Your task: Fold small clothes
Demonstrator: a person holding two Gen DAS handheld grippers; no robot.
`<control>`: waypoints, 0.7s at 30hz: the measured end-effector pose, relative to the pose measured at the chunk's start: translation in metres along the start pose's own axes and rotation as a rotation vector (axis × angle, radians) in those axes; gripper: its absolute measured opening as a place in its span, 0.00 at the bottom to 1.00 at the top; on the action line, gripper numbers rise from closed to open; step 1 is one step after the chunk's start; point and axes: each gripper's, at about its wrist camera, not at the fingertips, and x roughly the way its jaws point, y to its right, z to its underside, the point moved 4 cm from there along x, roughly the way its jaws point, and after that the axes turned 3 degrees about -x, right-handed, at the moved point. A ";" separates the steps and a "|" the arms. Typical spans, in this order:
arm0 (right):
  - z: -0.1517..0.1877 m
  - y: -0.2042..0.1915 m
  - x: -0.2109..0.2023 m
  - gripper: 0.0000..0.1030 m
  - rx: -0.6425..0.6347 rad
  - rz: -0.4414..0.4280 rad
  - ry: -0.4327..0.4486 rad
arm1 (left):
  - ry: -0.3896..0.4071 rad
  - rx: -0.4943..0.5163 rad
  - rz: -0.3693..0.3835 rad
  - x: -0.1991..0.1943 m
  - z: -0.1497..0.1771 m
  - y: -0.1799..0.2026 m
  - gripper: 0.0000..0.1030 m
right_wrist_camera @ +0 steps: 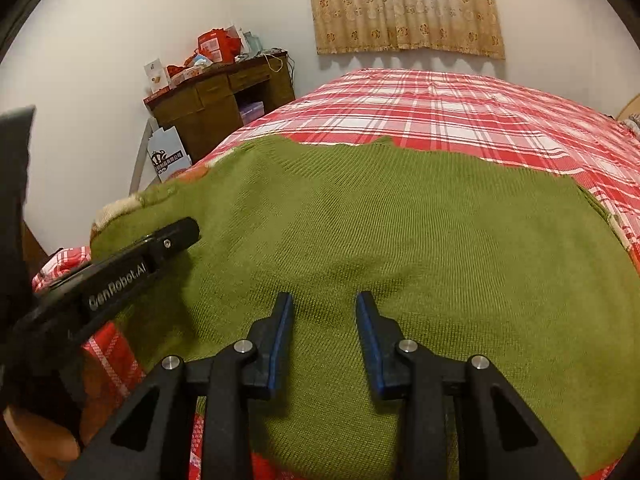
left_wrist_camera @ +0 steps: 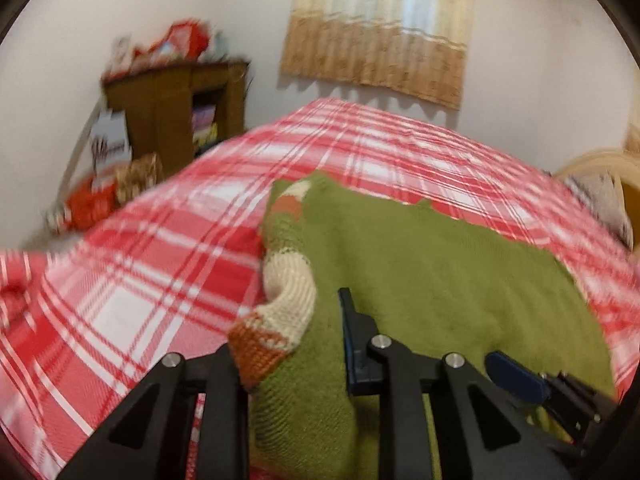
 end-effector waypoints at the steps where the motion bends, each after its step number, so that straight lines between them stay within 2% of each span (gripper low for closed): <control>1: 0.000 0.001 0.000 0.34 0.006 -0.006 0.001 | 0.012 0.035 0.009 -0.002 0.000 0.007 0.22; 5: 0.001 0.005 0.000 0.34 0.023 -0.024 0.005 | 0.024 0.103 0.023 -0.002 0.003 0.018 0.22; 13: 0.002 0.011 -0.002 0.34 0.064 -0.064 0.010 | 0.007 0.114 0.110 -0.002 0.001 0.021 0.22; 17: 0.007 0.023 -0.009 0.34 0.112 -0.145 -0.003 | 0.024 0.171 0.170 -0.007 -0.002 0.035 0.22; 21: 0.009 0.038 -0.020 0.34 0.140 -0.173 -0.001 | 0.002 0.230 0.171 -0.002 0.006 0.050 0.22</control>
